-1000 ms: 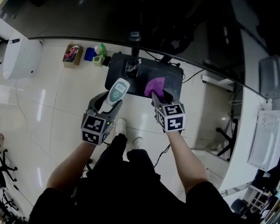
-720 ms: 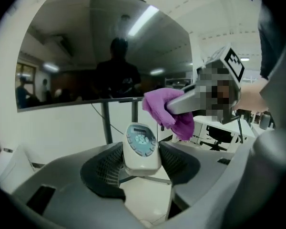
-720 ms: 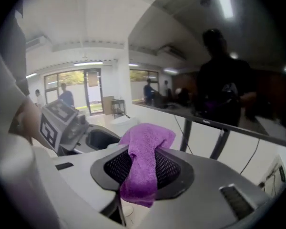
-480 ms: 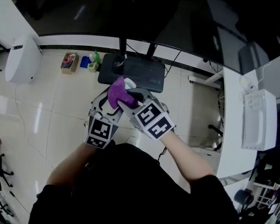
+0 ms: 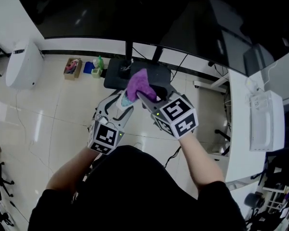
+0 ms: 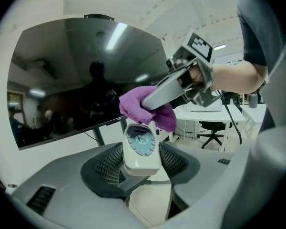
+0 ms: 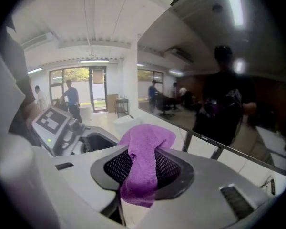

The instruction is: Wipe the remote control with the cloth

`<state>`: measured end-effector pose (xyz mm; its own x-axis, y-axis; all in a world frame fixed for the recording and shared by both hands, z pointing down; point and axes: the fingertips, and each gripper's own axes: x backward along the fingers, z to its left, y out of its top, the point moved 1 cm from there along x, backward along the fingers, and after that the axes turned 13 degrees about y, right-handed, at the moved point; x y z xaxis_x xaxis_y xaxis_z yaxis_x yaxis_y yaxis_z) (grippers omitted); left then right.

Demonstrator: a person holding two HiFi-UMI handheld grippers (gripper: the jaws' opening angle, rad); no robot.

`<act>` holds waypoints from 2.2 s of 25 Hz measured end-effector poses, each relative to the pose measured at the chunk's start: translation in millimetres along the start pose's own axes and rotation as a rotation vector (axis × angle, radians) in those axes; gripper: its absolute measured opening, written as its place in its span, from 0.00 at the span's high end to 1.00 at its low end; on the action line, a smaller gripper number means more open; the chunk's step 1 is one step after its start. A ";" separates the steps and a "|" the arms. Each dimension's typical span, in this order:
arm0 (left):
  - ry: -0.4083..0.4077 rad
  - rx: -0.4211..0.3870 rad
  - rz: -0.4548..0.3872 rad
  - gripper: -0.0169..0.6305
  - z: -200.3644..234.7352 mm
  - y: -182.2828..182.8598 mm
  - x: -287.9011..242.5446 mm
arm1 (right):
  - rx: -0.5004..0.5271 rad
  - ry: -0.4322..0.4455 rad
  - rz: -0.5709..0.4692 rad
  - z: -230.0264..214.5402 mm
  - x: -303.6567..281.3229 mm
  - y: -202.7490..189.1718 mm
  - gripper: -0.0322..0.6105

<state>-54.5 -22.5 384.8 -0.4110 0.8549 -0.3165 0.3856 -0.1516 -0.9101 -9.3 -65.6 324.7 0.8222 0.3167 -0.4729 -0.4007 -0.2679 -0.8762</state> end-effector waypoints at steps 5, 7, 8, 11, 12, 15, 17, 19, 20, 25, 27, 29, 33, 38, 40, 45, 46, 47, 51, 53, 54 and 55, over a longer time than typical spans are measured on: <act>0.000 -0.049 -0.031 0.62 3.3 9.9 1.5 | 0.022 0.151 0.053 58.5 -29.0 1.1 0.73; -0.012 -0.059 -0.042 0.62 0.8 13.1 4.9 | 0.024 0.135 0.067 55.1 -29.4 -1.3 0.73; -0.018 -0.059 -0.047 0.62 -0.1 14.5 7.2 | 0.023 0.116 0.068 49.6 -26.9 -1.4 0.73; -0.028 -0.061 -0.059 0.62 -3.2 16.6 13.6 | 0.015 0.033 0.062 19.5 -13.8 -3.8 0.73; -0.030 -0.062 -0.062 0.62 -4.5 18.1 15.1 | 0.011 0.003 0.057 6.8 -8.7 -5.3 0.73; -0.059 0.019 -0.076 0.62 -4.5 30.0 18.4 | -0.002 -0.056 -0.011 -15.3 9.9 6.0 0.73; -0.101 0.276 -0.073 0.62 6.4 28.3 16.1 | -0.008 -0.079 -0.147 -17.8 28.2 26.3 0.73; -0.155 0.625 -0.076 0.62 25.2 27.9 12.4 | -0.053 -0.079 -0.330 -17.1 48.7 42.0 0.73; -0.189 0.788 -0.086 0.62 34.4 30.3 11.1 | -0.095 -0.065 -0.406 -15.6 56.1 43.1 0.73; -0.430 1.428 -0.217 0.62 62.5 44.0 4.6 | -0.267 0.128 -0.496 17.7 35.8 8.6 0.73; -0.499 1.523 -0.254 0.62 61.9 52.0 4.0 | -0.271 0.198 -0.484 33.9 20.6 1.7 0.73; -0.572 1.537 -0.262 0.62 53.0 60.8 6.4 | -0.259 0.230 -0.476 40.6 11.9 2.1 0.73; -0.702 1.532 -0.248 0.62 27.8 72.3 15.8 | -0.250 0.174 -0.509 19.9 25.9 11.1 0.73; -0.774 1.508 -0.217 0.62 13.4 76.2 18.1 | -0.224 0.061 -0.550 -23.5 53.6 32.8 0.73; -0.771 1.512 -0.226 0.62 15.0 75.1 18.4 | -0.210 0.052 -0.563 -23.2 61.2 36.9 0.73; -0.713 1.541 -0.292 0.62 42.3 77.5 12.3 | -0.170 0.213 -0.488 30.1 39.6 19.8 0.73; -0.712 1.542 -0.301 0.62 47.0 80.5 10.7 | -0.167 0.244 -0.470 38.4 32.0 16.5 0.73; -0.717 1.539 -0.306 0.62 48.9 83.4 9.9 | -0.165 0.265 -0.457 43.7 25.9 14.3 0.73; -0.773 1.520 -0.277 0.62 32.0 88.3 14.4 | -0.174 0.225 -0.480 30.7 29.4 15.9 0.73; -0.808 1.506 -0.249 0.62 18.9 87.0 17.6 | -0.179 0.167 -0.503 12.3 41.1 20.0 0.73; -0.822 1.497 -0.235 0.62 14.0 85.5 18.6 | -0.179 0.142 -0.511 3.6 45.5 22.4 0.73; -0.832 1.491 -0.221 0.62 10.7 83.3 18.9 | -0.179 0.120 -0.516 -3.5 48.5 24.6 0.73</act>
<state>-39.0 -24.3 300.2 -0.8162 0.5280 0.2347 -0.5752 -0.7809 -0.2437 22.1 -60.1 280.5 0.9381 0.3445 0.0368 0.1327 -0.2593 -0.9566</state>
